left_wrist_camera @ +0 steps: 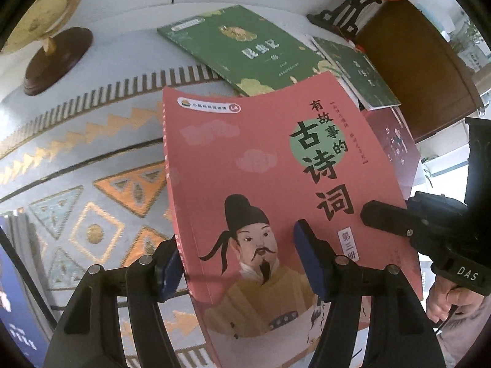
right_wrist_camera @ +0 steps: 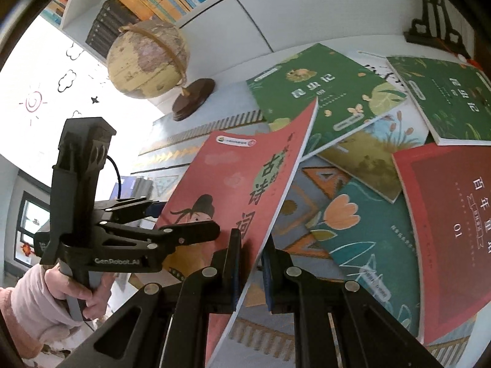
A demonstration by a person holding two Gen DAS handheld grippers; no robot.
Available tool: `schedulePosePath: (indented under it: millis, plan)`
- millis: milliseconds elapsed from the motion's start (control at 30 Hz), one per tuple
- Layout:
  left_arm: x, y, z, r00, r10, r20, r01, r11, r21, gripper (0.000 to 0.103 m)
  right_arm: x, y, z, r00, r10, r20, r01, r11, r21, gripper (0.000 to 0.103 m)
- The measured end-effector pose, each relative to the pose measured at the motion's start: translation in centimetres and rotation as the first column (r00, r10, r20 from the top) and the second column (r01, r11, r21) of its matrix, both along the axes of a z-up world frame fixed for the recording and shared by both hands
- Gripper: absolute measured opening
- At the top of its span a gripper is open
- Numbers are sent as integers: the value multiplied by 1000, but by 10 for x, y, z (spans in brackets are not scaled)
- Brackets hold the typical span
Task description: Organize books
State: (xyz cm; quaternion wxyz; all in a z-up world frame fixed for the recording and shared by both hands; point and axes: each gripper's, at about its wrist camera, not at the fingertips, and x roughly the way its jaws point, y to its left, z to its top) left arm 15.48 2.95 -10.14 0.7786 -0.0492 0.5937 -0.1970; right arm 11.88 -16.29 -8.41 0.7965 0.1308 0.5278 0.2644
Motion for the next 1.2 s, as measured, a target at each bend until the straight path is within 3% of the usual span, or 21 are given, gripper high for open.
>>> schedulePosePath:
  millis: [667, 933, 1200]
  plan:
    - [-24, 58, 55, 993, 52, 106, -53, 999, 0, 63, -12, 68, 61, 996, 36, 83, -34, 999, -30, 12]
    - [-38, 107, 77, 984, 95, 148, -95, 995, -10, 63, -18, 115, 87, 989, 78, 129, -72, 996, -48, 12]
    - [-55, 170, 85, 974, 141, 175, -144, 990, 7, 63, -25, 174, 95, 984, 112, 138, -108, 993, -37, 12]
